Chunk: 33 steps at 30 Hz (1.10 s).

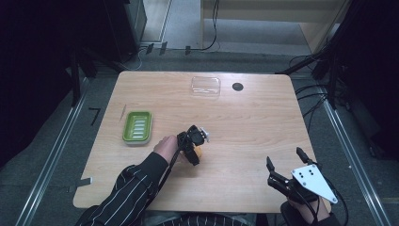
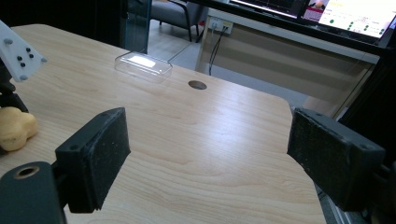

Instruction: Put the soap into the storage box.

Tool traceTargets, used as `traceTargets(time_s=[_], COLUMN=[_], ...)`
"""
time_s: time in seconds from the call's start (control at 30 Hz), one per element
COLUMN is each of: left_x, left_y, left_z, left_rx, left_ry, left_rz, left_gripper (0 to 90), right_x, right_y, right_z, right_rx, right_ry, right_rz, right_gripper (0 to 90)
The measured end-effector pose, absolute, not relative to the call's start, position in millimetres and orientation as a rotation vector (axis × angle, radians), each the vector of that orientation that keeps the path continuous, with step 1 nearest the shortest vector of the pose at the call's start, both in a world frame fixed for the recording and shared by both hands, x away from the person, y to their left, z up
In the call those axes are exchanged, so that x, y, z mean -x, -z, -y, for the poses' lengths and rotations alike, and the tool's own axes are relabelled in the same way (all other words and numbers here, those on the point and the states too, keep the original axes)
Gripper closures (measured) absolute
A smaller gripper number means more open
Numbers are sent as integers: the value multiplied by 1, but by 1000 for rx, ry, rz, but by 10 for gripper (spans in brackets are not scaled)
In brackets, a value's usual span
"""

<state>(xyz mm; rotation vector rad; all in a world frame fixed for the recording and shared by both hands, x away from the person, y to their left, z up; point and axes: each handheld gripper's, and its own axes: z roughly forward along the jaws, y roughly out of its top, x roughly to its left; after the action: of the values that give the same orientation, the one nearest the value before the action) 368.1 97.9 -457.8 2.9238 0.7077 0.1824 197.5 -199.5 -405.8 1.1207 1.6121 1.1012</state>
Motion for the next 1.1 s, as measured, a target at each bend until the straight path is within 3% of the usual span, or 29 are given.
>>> traceTargets(time_s=[1.1], left_x=[-362], left_y=[441], left_z=[-116], left_rx=[-2842], left_ry=[-255], left_rz=[-767], left_gripper=[273], right_x=[-197], right_y=[405], right_z=[200], right_rx=[-1122], right_ry=[-1105], right_rz=[-1607], right_gripper=[133])
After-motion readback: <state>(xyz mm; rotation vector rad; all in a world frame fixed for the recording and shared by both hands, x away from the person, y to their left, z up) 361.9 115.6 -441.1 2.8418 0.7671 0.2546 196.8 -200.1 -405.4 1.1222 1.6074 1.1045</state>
